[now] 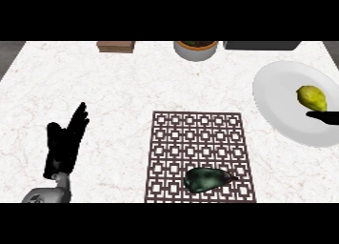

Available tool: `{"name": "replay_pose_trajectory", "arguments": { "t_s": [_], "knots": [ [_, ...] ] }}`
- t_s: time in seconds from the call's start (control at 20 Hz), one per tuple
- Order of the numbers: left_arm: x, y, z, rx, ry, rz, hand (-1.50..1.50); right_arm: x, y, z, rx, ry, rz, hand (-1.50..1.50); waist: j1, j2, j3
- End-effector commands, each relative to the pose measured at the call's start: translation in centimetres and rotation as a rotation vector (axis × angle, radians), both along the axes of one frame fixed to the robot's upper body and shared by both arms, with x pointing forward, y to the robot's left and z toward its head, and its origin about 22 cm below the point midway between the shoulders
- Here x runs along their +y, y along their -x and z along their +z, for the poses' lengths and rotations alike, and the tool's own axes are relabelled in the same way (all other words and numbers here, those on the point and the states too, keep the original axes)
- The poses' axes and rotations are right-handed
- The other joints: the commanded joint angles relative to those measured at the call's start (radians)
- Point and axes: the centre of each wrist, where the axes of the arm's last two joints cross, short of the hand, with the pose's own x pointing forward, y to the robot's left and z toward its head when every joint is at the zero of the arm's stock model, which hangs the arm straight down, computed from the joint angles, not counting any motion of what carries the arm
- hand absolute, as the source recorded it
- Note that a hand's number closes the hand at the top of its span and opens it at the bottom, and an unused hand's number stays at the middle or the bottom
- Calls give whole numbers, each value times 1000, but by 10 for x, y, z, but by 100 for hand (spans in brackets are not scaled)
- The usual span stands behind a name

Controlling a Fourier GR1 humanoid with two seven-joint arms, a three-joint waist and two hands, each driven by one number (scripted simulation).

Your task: Pick the pear from the placemat and place it in the plate

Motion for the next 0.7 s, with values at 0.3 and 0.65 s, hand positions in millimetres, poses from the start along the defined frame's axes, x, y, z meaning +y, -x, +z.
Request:
{"name": "replay_pose_trajectory", "arguments": {
  "t_s": [0.3, 0.65],
  "knots": [
    [4, 9, -12, 8, 13, 1, 0, -12, 12, -4, 27, 49, -85, -150, -4, -2, 0],
    [-2, 2, -10, -3, -4, -6, 0, -18, 30, -21, 49, 46, -115, -150, 1, 2, 1]
  ]
}}
